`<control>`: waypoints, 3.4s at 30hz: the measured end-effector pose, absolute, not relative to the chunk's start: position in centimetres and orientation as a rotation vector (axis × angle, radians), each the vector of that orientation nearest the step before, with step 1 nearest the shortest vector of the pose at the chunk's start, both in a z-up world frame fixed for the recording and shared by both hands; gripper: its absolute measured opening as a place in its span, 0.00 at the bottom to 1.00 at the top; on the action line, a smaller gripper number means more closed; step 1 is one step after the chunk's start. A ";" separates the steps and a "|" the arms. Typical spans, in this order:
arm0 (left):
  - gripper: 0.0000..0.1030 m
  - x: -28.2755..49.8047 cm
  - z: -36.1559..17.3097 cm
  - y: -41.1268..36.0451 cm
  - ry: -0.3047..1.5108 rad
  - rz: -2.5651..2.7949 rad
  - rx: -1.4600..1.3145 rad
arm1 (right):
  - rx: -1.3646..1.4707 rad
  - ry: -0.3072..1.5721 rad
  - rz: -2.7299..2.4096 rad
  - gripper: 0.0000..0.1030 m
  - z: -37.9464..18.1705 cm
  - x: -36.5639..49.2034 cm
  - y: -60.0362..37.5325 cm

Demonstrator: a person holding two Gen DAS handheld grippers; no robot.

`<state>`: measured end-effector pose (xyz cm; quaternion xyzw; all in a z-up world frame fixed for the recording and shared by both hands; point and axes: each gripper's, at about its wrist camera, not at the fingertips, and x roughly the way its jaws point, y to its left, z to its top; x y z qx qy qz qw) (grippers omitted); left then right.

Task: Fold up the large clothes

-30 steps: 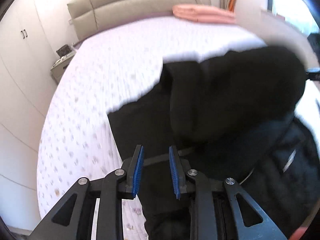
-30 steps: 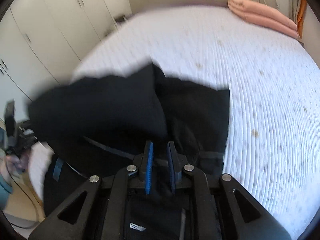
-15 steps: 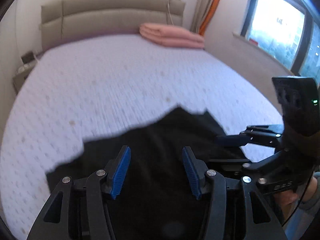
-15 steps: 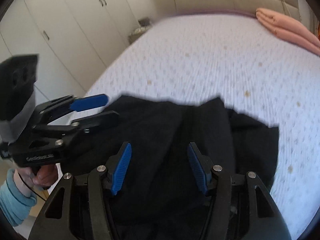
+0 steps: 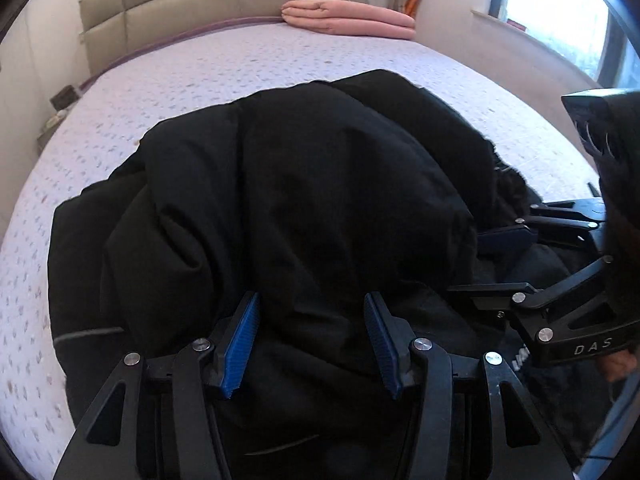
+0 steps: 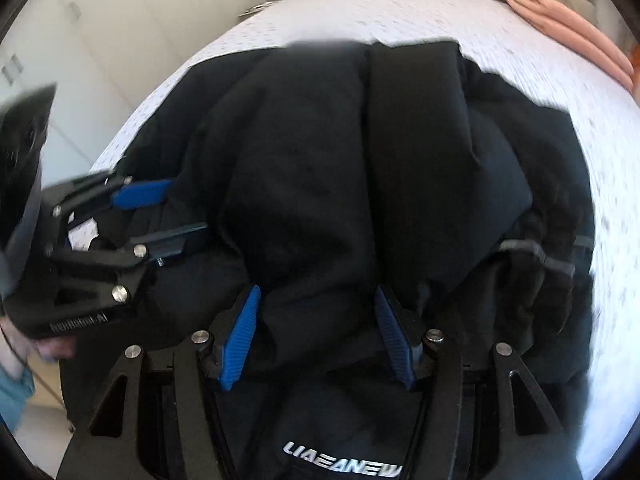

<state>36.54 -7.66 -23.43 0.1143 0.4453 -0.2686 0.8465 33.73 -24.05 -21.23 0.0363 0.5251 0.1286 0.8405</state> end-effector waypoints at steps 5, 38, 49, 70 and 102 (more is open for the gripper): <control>0.53 36.2 -22.8 -7.4 0.956 -0.542 0.193 | 0.112 1.101 0.225 0.59 -21.6 33.2 -24.1; 0.58 31.8 -21.0 -4.5 0.882 -0.619 0.211 | 0.075 1.087 0.242 0.64 -19.3 33.1 -21.4; 0.61 21.1 -16.0 8.9 0.884 -0.450 0.030 | 0.128 1.013 0.116 0.65 -12.4 20.6 -27.3; 0.61 7.6 -23.3 22.3 1.108 -0.249 -0.387 | 0.434 1.128 -0.154 0.68 -16.9 1.5 -41.2; 0.61 6.7 -34.1 16.7 1.347 -0.428 -0.587 | 0.546 1.310 0.053 0.69 -26.7 -0.9 -40.4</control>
